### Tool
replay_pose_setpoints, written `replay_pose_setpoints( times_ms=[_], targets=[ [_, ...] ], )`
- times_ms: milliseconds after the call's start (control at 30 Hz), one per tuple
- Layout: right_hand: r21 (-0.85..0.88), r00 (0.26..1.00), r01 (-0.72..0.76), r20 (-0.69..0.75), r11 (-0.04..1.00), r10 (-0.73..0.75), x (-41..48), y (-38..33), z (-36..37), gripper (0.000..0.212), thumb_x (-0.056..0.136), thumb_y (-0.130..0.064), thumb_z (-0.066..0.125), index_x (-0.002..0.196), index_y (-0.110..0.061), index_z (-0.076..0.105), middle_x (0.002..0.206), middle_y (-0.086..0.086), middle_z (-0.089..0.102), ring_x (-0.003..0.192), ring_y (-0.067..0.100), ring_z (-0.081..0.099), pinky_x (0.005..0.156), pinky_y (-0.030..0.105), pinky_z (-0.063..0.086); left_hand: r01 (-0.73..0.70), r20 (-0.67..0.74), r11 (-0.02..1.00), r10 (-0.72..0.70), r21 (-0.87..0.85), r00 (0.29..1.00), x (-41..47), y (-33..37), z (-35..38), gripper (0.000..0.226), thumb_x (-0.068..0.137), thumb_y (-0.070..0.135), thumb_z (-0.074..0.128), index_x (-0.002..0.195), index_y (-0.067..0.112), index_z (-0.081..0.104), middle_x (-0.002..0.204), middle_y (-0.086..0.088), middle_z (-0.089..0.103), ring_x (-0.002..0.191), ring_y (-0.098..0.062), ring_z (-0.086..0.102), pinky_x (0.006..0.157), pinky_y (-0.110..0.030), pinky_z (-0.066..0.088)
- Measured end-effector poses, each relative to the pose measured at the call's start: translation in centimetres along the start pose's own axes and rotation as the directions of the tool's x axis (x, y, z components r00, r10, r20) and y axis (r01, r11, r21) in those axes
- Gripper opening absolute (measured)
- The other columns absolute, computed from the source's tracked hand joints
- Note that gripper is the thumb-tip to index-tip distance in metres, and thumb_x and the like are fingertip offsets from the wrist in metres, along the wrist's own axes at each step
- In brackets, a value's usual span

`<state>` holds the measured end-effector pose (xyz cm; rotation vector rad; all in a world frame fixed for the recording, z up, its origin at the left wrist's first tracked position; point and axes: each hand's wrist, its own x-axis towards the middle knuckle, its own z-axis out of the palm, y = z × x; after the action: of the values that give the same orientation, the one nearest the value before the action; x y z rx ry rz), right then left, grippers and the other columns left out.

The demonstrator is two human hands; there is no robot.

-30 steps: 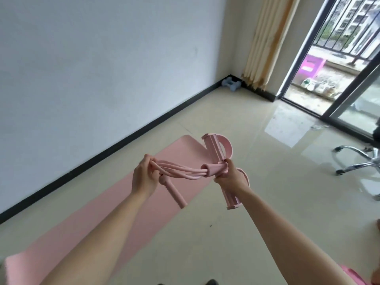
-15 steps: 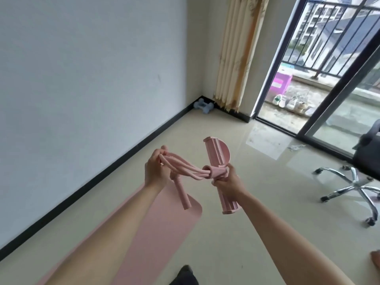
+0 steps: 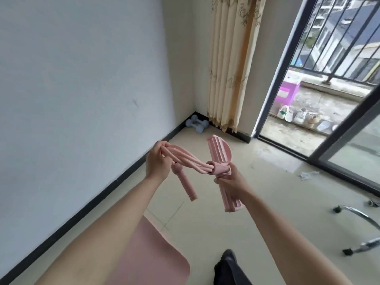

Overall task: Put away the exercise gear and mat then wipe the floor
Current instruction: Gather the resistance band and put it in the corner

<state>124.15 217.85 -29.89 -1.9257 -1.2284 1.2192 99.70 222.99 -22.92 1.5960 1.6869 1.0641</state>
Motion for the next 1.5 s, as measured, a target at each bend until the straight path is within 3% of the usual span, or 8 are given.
replay_pose_setpoints(
  times_ms=[267,500,767,900,1033,1133,1300,1500],
  targets=[
    [-0.027,0.983,-0.059,0.171,0.998,0.063,19.4,-7.4,-8.7,0.075,0.064,-0.022,0.071,0.133,-0.023,0.043,0.106,0.005,0.066,0.094,0.025,0.065,0.083,0.047,0.058,0.124,-0.069,0.992,-0.126,-0.027,0.99,16.2,4.4,8.6,0.016,0.088,0.008,0.055,0.089,0.021,0.064,0.087,0.011,0.069,0.081,-0.004,0.064,0.062,-0.005,0.042],
    [-0.145,0.959,-0.052,0.269,0.988,0.09,35.4,-12.5,-7.7,0.085,0.078,-0.02,0.066,0.152,-0.03,0.025,0.103,0.001,0.065,0.097,0.024,0.064,0.09,0.043,0.054,0.265,-0.051,0.951,-0.277,-0.161,0.96,32.1,1.1,14.8,0.022,0.087,0.007,0.057,0.079,0.027,0.063,0.086,0.005,0.072,0.087,-0.02,0.069,0.079,-0.031,0.053],
    [-0.414,0.939,-0.078,0.274,0.907,0.206,56.4,-17.9,-7.2,0.062,0.059,-0.043,0.068,0.119,-0.026,0.059,0.099,0.002,0.073,0.091,0.022,0.068,0.087,0.044,0.056,0.398,0.016,0.906,-0.4,-0.142,0.916,51.9,-2.2,20.2,0.024,0.089,0.0,0.05,0.088,0.018,0.065,0.088,0.001,0.072,0.079,-0.018,0.065,0.07,-0.025,0.05],
    [-0.406,0.948,-0.092,0.242,0.909,0.204,64.3,-21.8,-8.3,0.06,0.059,-0.041,0.066,0.117,-0.028,0.059,0.099,0.0,0.071,0.09,0.02,0.066,0.084,0.039,0.055,0.415,0.052,0.905,-0.412,-0.095,0.91,60.2,-3.3,21.5,0.023,0.076,0.009,0.048,0.079,0.029,0.061,0.091,-0.005,0.072,0.089,-0.027,0.069,0.079,-0.034,0.054],
    [-0.392,0.932,-0.121,0.271,0.912,0.241,73.1,-23.0,-8.0,0.051,0.063,-0.038,0.066,0.113,-0.03,0.06,0.098,0.0,0.071,0.091,0.021,0.066,0.084,0.039,0.055,0.423,0.076,0.906,-0.424,0.029,0.902,67.3,-5.8,24.6,0.024,0.078,0.0,0.05,0.091,0.017,0.062,0.093,-0.006,0.072,0.086,-0.02,0.067,0.067,-0.007,0.045],
    [-0.425,0.911,-0.068,0.343,0.903,0.23,80.7,-22.8,-7.2,0.049,0.059,-0.045,0.061,0.106,-0.031,0.066,0.098,-0.002,0.072,0.085,0.017,0.066,0.078,0.035,0.055,0.46,0.055,0.88,-0.468,0.12,0.882,72.2,-9.0,28.1,0.024,0.077,0.001,0.055,0.094,0.015,0.062,0.094,-0.002,0.072,0.09,-0.019,0.067,0.075,-0.016,0.048],
    [-0.478,0.836,-0.066,0.453,0.876,0.31,91.7,-22.8,-5.7,0.038,0.078,-0.032,0.067,0.115,-0.025,0.065,0.102,-0.001,0.071,0.085,0.019,0.065,0.065,0.029,0.048,0.601,-0.023,0.778,-0.608,0.183,0.793,79.1,-12.9,33.8,0.02,0.082,-0.001,0.066,0.098,0.011,0.065,0.091,-0.006,0.07,0.081,-0.02,0.062,0.066,-0.009,0.039],
    [-0.49,0.786,-0.18,0.45,0.853,0.424,99.6,-18.7,-1.7,0.043,0.08,-0.028,0.065,0.122,-0.022,0.061,0.101,0.001,0.067,0.071,0.007,0.057,0.05,0.018,0.038,0.793,0.066,0.6,-0.791,-0.108,0.608,84.7,-19.7,39.3,0.013,0.082,0.007,0.057,0.091,0.008,0.065,0.083,-0.01,0.069,0.084,-0.027,0.069,0.077,-0.028,0.055]
  ],
)
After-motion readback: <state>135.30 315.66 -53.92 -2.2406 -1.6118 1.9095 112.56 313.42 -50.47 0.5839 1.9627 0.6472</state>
